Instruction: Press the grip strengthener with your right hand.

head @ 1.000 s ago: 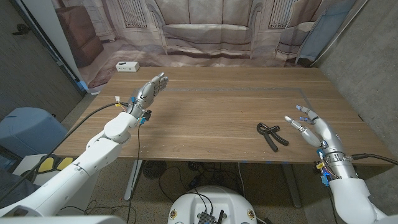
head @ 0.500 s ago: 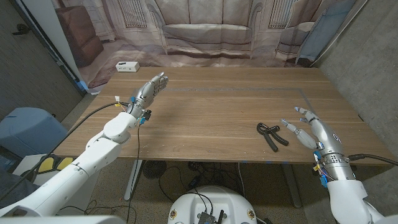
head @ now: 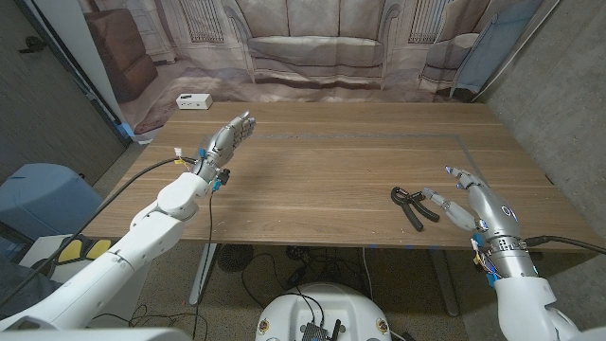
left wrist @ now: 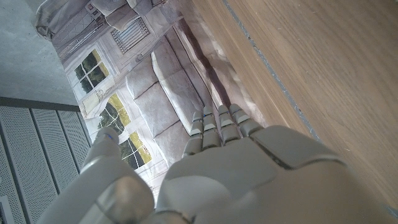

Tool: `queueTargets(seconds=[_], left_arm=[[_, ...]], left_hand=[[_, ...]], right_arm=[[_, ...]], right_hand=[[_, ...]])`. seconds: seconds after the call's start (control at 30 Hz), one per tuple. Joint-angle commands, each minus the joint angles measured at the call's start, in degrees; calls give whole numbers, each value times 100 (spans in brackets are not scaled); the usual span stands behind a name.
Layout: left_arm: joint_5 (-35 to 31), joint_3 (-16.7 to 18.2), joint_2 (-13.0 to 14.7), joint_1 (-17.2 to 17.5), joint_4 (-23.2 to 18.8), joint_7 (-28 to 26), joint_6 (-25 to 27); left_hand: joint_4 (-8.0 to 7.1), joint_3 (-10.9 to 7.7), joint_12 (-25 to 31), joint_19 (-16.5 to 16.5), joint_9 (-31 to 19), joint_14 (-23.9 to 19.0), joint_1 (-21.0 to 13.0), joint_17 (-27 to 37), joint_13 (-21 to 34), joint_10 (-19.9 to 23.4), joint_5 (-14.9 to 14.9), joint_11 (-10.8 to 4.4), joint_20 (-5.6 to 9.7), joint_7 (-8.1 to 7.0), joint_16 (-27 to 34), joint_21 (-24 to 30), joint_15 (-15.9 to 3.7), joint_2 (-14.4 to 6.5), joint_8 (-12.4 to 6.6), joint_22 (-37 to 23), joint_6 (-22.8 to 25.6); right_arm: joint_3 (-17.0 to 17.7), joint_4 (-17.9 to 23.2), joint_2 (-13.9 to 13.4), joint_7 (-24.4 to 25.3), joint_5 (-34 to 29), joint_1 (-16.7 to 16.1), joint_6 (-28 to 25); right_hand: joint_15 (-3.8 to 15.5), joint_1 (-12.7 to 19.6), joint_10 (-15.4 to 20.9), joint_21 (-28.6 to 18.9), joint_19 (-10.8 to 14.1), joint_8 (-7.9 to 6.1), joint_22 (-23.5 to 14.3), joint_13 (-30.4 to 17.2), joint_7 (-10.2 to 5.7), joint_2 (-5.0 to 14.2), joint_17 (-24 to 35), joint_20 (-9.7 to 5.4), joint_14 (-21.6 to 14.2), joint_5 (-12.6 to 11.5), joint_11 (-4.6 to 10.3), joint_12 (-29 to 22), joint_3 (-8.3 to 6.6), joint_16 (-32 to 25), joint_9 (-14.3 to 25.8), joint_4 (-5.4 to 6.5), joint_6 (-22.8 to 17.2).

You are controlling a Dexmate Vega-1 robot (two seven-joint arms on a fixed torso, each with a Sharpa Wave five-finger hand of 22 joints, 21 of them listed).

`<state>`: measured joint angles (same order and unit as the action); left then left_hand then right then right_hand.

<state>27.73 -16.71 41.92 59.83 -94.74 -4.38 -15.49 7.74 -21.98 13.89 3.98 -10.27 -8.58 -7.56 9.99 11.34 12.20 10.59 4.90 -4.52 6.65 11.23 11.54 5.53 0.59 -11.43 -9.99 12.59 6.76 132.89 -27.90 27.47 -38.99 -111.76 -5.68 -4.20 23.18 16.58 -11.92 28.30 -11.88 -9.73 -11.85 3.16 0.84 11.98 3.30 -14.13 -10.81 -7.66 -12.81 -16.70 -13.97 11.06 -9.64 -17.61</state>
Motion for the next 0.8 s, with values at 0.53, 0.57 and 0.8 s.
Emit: queueTargets(seconds=[0.53,0.57,0.8], left_arm=[[30,52,27,130,-106,-14,-34],[32,53,31,130,-102,-6,-36],[78,76,40,140,-42,30,-52]], left_hand=[[20,-27,-15,1,-11,-72,-68,27,8,83,-22,-4,-67,-26,-20,1,-3,-8,12,-33,79],[20,-27,-15,0,-11,-74,-69,27,8,86,-22,-4,-70,-28,-19,1,-2,-9,13,-33,79],[19,-28,-18,-9,-11,-90,-72,27,8,93,-22,-9,-83,-32,-16,-4,2,-12,17,-34,79]], right_arm=[[-885,573,-607,-799,-1468,135,-2224],[-951,590,-626,-839,-1543,162,-2338],[-1368,658,-769,-1048,-1988,352,-3007]], right_hand=[[-14,117,109,31,-63,7,-20,-27,-23,-93,1,120,-107,17,11,-26,-14,-5,15,-3,-8],[-21,123,107,31,-54,37,-21,-28,-18,-119,0,134,-117,23,14,-21,-5,-4,15,0,65],[-40,129,111,23,-11,80,-22,-31,-69,-215,10,151,-234,41,64,-10,33,-40,16,11,200]])
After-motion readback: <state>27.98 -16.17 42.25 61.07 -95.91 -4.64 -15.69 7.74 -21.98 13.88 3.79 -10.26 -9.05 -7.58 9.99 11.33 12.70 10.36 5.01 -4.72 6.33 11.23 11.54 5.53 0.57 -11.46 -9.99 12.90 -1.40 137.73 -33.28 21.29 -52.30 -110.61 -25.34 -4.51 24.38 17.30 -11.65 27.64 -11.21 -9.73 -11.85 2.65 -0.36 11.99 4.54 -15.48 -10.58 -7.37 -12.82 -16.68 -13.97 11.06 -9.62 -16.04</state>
